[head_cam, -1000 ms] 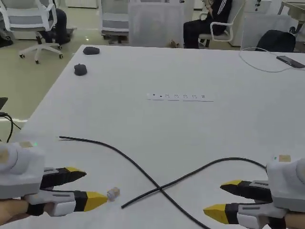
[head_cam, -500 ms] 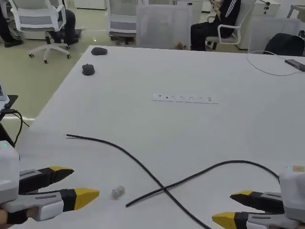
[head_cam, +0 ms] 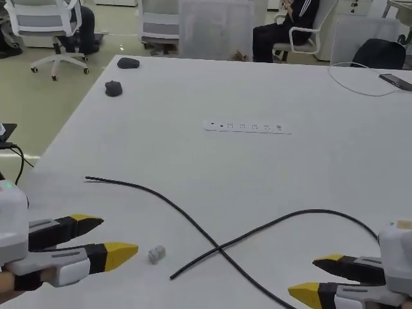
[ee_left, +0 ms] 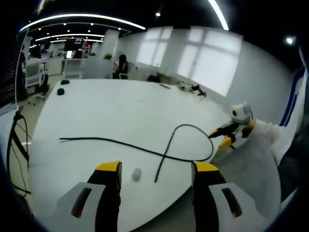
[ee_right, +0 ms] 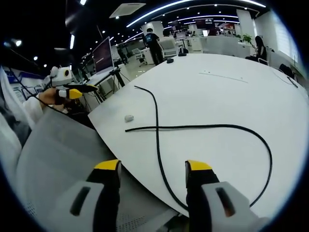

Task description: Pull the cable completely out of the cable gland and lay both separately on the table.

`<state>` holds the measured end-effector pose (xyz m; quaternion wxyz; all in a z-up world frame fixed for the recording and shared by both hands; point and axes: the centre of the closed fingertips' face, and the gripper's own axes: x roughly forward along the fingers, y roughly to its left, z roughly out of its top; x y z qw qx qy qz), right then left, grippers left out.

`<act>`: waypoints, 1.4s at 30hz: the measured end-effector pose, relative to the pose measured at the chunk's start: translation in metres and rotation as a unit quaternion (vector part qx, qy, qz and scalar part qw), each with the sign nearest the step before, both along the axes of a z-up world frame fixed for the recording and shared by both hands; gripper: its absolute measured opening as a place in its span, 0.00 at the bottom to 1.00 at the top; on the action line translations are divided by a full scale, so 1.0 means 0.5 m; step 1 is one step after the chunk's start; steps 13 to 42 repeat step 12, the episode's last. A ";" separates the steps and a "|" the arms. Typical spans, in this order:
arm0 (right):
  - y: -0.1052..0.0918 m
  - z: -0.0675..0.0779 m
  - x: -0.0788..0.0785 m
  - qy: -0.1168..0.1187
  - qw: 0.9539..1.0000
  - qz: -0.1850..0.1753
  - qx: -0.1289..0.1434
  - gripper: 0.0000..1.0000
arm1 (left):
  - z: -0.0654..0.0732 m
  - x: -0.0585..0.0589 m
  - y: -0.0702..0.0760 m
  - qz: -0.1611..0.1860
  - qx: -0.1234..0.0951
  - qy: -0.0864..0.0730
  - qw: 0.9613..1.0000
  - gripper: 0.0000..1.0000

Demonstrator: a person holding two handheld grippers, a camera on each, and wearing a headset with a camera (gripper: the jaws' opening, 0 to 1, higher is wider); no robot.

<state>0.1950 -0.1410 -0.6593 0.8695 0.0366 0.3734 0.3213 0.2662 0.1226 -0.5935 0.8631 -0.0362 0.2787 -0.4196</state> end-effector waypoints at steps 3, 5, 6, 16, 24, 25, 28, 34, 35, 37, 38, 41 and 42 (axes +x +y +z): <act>0.002 -0.002 0.001 0.001 1.000 0.001 0.000 0.55 | -0.004 -0.003 0.002 0.000 0.002 0.003 1.000 0.59; 0.003 -0.003 0.002 0.000 1.000 0.003 -0.001 0.55 | -0.006 -0.004 0.003 0.001 0.002 0.004 1.000 0.59; 0.003 -0.004 0.001 0.001 1.000 0.004 -0.002 0.54 | -0.006 -0.004 0.004 0.001 0.003 0.004 1.000 0.59; 0.005 -0.012 -0.006 0.006 1.000 0.016 -0.014 0.54 | -0.007 -0.004 0.005 0.000 0.003 0.006 1.000 0.59; 0.005 -0.012 -0.006 0.006 1.000 0.016 -0.014 0.54 | -0.007 -0.004 0.005 0.000 0.003 0.006 1.000 0.59; 0.005 -0.012 -0.006 0.006 1.000 0.016 -0.014 0.54 | -0.007 -0.004 0.005 0.000 0.003 0.006 1.000 0.59; 0.005 -0.012 -0.006 0.006 1.000 0.016 -0.014 0.54 | -0.007 -0.004 0.005 0.000 0.003 0.006 1.000 0.59; 0.005 -0.012 -0.006 0.006 1.000 0.016 -0.014 0.54 | -0.007 -0.004 0.005 0.000 0.003 0.006 1.000 0.59; 0.005 -0.012 -0.006 0.006 1.000 0.016 -0.014 0.54 | -0.007 -0.004 0.005 0.000 0.003 0.006 1.000 0.59; 0.005 -0.012 -0.006 0.006 1.000 0.016 -0.014 0.54 | -0.007 -0.004 0.005 0.000 0.003 0.006 1.000 0.59; 0.005 -0.012 -0.006 0.006 1.000 0.016 -0.014 0.54 | -0.007 -0.004 0.005 0.000 0.003 0.006 1.000 0.59; 0.005 -0.012 -0.006 0.006 1.000 0.016 -0.014 0.54 | -0.007 -0.004 0.005 0.000 0.003 0.006 1.000 0.59; 0.005 -0.012 -0.006 0.006 1.000 0.016 -0.014 0.54 | -0.007 -0.004 0.005 0.000 0.003 0.006 1.000 0.59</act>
